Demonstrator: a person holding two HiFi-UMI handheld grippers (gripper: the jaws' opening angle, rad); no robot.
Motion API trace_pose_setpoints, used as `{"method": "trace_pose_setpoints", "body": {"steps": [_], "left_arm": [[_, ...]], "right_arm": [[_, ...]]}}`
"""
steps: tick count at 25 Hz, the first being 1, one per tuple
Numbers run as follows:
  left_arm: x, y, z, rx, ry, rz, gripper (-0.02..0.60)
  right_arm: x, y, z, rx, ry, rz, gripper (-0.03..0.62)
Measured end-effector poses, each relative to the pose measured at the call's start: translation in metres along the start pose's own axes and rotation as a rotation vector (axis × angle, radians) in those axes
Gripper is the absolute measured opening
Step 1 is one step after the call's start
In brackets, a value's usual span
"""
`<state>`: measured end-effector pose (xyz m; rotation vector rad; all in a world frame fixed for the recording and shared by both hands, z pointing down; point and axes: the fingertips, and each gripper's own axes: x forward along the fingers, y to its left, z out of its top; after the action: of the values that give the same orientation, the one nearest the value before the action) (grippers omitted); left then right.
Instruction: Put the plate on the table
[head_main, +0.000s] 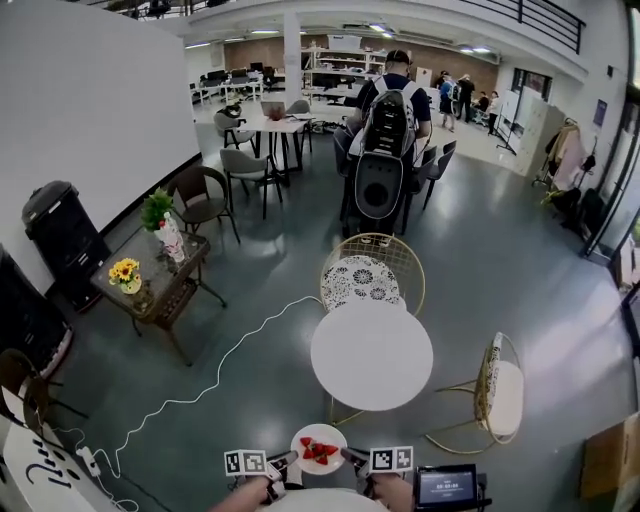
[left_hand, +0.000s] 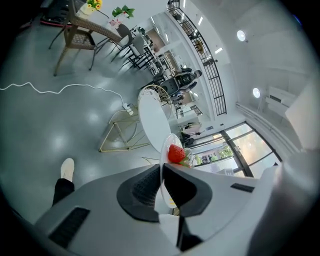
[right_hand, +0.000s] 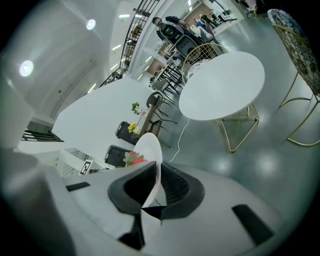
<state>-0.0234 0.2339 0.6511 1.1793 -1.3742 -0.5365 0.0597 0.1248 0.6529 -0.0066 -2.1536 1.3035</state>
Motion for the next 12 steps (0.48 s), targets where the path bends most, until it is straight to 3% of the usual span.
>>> {"method": "trace_pose_setpoints", "body": {"steps": [12], "left_arm": [[-0.011,0.018,0.103,0.082,0.102,-0.066,0.019]], "right_arm": [[0.072,0.033,0.051,0.054,-0.109,-0.041,0.023]]}}
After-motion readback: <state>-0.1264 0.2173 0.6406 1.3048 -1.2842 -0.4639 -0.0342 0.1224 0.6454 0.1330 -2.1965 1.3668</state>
